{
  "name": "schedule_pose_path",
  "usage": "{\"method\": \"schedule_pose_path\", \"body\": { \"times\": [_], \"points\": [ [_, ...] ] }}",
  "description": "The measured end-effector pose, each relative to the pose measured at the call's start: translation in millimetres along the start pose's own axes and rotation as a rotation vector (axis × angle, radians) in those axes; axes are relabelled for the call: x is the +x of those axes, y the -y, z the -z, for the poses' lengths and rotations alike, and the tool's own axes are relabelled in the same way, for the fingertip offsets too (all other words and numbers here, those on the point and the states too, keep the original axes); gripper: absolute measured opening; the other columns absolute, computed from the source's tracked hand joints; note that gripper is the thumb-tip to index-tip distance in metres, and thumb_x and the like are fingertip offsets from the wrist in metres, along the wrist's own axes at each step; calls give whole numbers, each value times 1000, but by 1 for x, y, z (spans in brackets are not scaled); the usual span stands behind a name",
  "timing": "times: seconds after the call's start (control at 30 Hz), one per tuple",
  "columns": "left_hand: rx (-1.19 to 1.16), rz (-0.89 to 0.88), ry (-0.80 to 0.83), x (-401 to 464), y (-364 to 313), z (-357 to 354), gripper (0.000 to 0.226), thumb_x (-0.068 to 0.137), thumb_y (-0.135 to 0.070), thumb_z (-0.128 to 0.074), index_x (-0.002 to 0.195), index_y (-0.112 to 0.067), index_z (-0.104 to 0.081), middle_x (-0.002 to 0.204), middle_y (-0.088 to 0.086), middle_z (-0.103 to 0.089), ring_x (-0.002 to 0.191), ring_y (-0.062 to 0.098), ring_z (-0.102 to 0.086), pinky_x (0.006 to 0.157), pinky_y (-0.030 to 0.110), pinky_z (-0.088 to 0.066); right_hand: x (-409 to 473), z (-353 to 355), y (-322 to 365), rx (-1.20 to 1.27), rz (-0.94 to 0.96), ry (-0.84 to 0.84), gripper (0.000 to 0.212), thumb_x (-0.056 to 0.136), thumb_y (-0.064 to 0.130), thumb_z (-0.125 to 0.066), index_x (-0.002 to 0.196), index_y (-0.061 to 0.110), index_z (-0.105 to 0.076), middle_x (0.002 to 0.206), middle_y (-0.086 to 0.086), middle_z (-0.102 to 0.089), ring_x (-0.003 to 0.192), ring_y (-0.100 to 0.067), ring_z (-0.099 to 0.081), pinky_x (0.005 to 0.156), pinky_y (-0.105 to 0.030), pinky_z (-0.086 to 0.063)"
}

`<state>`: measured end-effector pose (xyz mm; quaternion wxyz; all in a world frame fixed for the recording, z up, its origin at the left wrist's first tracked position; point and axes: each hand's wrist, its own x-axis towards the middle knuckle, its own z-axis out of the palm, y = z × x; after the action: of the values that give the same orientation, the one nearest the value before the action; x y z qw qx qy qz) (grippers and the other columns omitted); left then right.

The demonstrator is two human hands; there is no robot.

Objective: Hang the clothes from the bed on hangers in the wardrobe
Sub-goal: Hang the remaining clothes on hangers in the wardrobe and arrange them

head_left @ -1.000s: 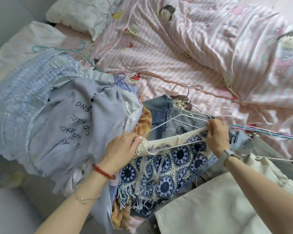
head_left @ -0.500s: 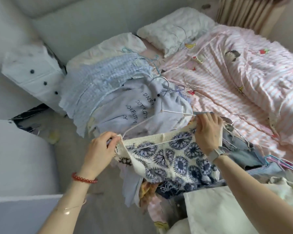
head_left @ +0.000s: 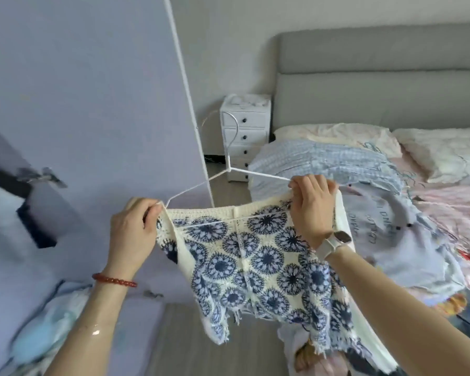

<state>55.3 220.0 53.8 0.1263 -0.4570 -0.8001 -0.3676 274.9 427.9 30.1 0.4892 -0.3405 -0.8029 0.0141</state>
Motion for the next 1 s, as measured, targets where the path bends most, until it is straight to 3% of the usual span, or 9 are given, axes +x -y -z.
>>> {"method": "schedule_pose_path", "body": {
  "times": [0.1, 0.2, 0.33, 0.47, 0.57, 0.67, 0.8, 1.0],
  "points": [
    [99, 68, -41, -21, 51, 50, 7, 88, 0, -58, 84, 0, -64, 80, 13, -64, 70, 33, -61, 66, 35, -43, -3, -38, 64, 68, 106, 86, 30, 91, 18, -35, 75, 7, -57, 69, -6, -60, 66, -24, -48, 65, -35, -23],
    [177, 101, -115, -53, 85, 91, 15, 89, -11, -55, 83, -3, -66, 73, 10, -68, 61, 29, -62, 60, 28, -37, -12, -66, 117, 156, 198, 105, 20, 89, 15, -39, 78, 11, -54, 69, -7, -60, 65, -25, -47, 64, -34, -21],
    [197, 226, -126, -87, 121, 128, 19, 92, -17, -53, 92, -8, -70, 80, 10, -71, 66, 29, -64, 61, 34, -48, -13, -91, 186, 321, 307, 170, 23, 89, 15, -40, 79, 8, -60, 73, -6, -64, 65, -27, -55, 68, -34, -24],
    [151, 382, -333, -108, 141, 158, 25, 89, -19, -50, 82, -7, -70, 75, 9, -70, 63, 28, -62, 62, 31, -41, -13, -108, 235, 453, 416, 286, 28, 91, 22, -41, 89, 7, -65, 79, -5, -66, 73, -26, -59, 78, -32, -29],
    [214, 368, -410, -117, 147, 185, 22, 87, -14, -54, 80, -3, -71, 72, 10, -71, 60, 24, -62, 64, 33, -49, -20, -125, 259, 531, 379, 440, 29, 90, 29, -49, 103, 5, -62, 91, -8, -66, 87, -29, -59, 88, -34, -34],
    [307, 360, -451, -129, 154, 203, 14, 84, -3, -59, 82, -2, -72, 72, 11, -71, 59, 23, -62, 66, 39, -51, -22, -139, 279, 602, 269, 546, 24, 88, 17, -59, 103, -2, -58, 98, -17, -59, 92, -35, -55, 80, -42, -45],
    [376, 469, -502, -144, 161, 214, 12, 85, -6, -61, 85, -5, -73, 71, 7, -70, 54, 21, -55, 66, 51, -50, -16, -155, 309, 592, 408, 496, 15, 82, 8, -55, 89, -1, -65, 89, -19, -59, 83, -37, -55, 70, -41, -47],
    [518, 515, -577, -159, 158, 223, 15, 83, -11, -59, 84, -5, -73, 68, 7, -69, 57, 22, -58, 72, 45, -44, -15, -160, 352, 775, 323, 756, 13, 89, 7, -52, 93, 0, -63, 87, -16, -66, 77, -32, -61, 71, -46, -49]
  ]
}}
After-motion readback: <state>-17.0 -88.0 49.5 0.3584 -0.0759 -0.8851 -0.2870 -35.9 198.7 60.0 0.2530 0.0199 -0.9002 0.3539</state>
